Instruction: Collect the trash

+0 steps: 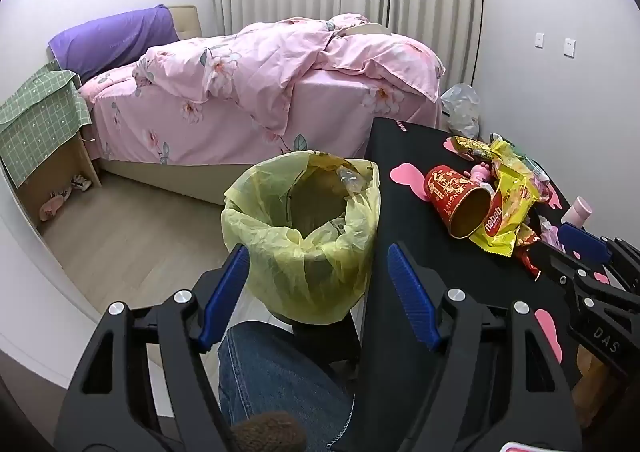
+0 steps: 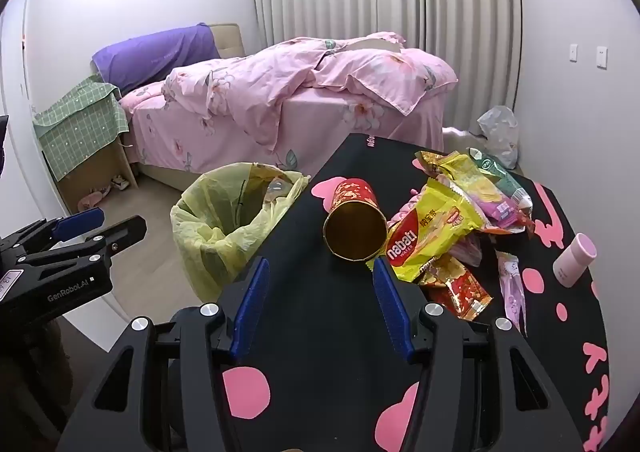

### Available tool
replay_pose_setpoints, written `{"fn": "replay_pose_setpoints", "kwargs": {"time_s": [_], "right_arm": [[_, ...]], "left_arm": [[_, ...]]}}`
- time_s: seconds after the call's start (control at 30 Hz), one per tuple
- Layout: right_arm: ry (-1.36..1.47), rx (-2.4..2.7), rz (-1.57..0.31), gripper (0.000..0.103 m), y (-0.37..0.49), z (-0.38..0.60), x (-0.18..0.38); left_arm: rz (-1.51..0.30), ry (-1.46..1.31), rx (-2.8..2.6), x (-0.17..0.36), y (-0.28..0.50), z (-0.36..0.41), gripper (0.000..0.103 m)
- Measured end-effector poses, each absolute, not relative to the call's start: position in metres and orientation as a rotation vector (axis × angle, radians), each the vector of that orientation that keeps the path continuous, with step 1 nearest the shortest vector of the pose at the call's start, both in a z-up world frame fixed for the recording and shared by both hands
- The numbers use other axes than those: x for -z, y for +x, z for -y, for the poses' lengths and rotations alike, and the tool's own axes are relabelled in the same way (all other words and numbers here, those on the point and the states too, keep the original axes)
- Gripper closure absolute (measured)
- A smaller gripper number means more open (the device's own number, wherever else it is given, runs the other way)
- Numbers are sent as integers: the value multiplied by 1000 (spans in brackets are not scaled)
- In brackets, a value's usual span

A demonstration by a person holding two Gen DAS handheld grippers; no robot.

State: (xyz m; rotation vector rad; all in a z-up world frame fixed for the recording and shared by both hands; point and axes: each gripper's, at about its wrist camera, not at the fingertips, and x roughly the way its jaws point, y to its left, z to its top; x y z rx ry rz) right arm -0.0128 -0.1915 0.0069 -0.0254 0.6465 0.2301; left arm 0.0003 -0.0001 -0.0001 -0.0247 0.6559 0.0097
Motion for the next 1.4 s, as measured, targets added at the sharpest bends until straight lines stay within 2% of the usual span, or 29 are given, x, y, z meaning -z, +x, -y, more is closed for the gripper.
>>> {"fn": "replay_pose_setpoints", "kwargs": {"time_s": [1.4], "right_arm": [[14, -225, -603, 52, -9, 194, -13]], "left_arm": [[-610, -9, -30, -7, -9, 1, 35]]}}
